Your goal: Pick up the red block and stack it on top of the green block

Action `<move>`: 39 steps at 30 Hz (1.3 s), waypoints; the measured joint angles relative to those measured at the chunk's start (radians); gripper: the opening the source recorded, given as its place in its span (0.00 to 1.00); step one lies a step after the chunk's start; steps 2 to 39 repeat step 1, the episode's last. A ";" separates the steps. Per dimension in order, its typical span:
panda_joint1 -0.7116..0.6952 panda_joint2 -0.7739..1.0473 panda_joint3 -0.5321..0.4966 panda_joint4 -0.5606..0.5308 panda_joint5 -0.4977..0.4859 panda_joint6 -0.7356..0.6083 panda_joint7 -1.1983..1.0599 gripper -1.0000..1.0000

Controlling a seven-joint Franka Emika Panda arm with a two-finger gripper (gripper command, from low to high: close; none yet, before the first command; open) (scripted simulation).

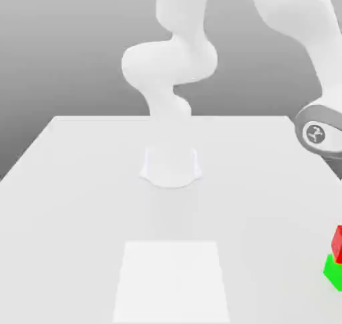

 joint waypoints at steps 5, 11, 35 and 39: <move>0.000 0.000 0.000 0.000 0.000 0.000 0.000 1.00; 0.000 0.000 0.000 0.000 0.000 0.000 0.000 1.00; 0.000 0.000 0.000 0.000 0.000 0.000 0.000 1.00; 0.000 0.000 0.000 0.000 0.000 0.000 0.000 1.00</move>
